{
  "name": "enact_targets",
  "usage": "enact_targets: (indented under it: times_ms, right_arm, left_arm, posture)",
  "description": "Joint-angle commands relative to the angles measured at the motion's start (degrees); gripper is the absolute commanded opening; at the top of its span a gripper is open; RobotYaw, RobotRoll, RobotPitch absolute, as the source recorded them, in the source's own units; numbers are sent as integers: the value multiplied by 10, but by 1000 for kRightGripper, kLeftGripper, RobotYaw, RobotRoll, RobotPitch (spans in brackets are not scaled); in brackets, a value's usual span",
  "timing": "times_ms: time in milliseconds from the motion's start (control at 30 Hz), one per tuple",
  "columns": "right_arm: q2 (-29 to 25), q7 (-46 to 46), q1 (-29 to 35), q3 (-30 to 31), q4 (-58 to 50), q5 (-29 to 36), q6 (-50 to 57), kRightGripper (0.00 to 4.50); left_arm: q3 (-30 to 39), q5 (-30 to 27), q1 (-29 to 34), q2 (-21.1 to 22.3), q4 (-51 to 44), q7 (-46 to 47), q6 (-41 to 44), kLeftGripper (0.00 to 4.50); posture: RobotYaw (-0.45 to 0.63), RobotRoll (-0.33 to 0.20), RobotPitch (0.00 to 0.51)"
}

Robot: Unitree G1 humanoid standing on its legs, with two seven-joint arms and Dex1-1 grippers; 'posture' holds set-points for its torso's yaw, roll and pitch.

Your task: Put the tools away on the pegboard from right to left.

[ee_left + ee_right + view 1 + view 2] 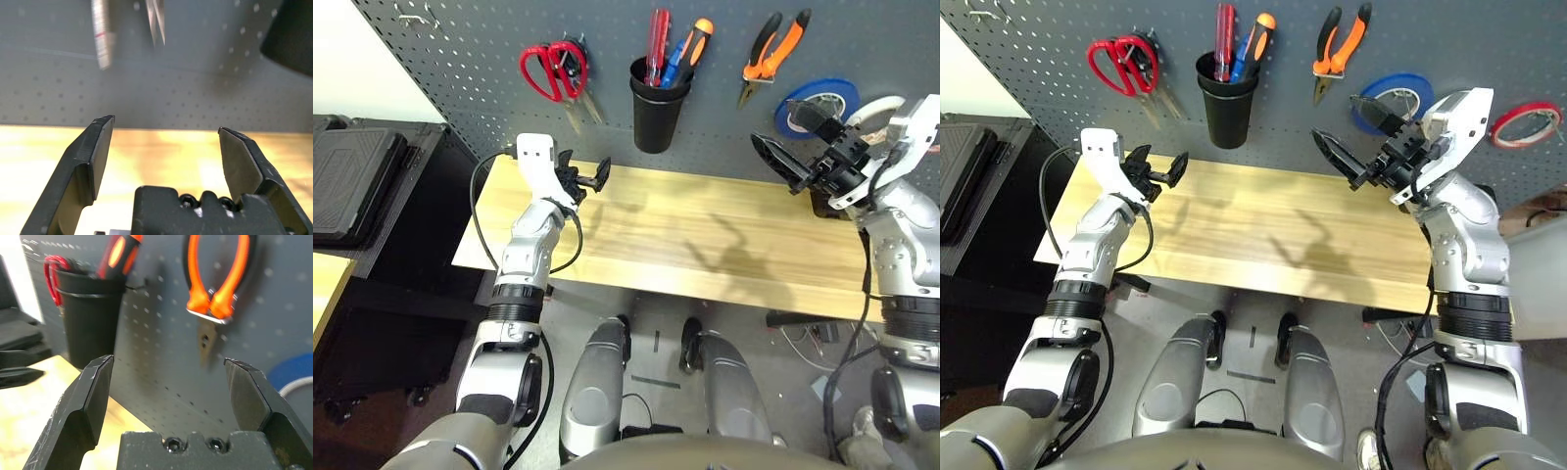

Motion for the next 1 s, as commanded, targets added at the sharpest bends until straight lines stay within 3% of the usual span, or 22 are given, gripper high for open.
enact_targets:
  times_ms: [33,267,500,733,1000]
  right_arm:
    - [31,-105,33,-11,25,-69,-48,4500]
    - [58,-261,42,-38,120,-145,-125,4500]
    - [35,-394,16,-84,272,-187,-213,4500]
    - [5,-445,-25,-98,404,-193,-287,4500]
    - [-1,-470,-36,-92,461,-191,-329,4500]
  left_arm:
    - [16,13,48,5,-10,15,-43,4460]
    - [59,22,77,11,20,56,-120,4460]
    - [105,17,72,38,78,63,-195,4460]
    - [117,13,51,64,135,45,-237,4460]
    - [119,8,37,74,158,30,-248,4460]
  posture:
    - [194,0,189]
    - [191,0,181]
    - [186,0,159]
    - [192,0,145]
    - [187,0,143]
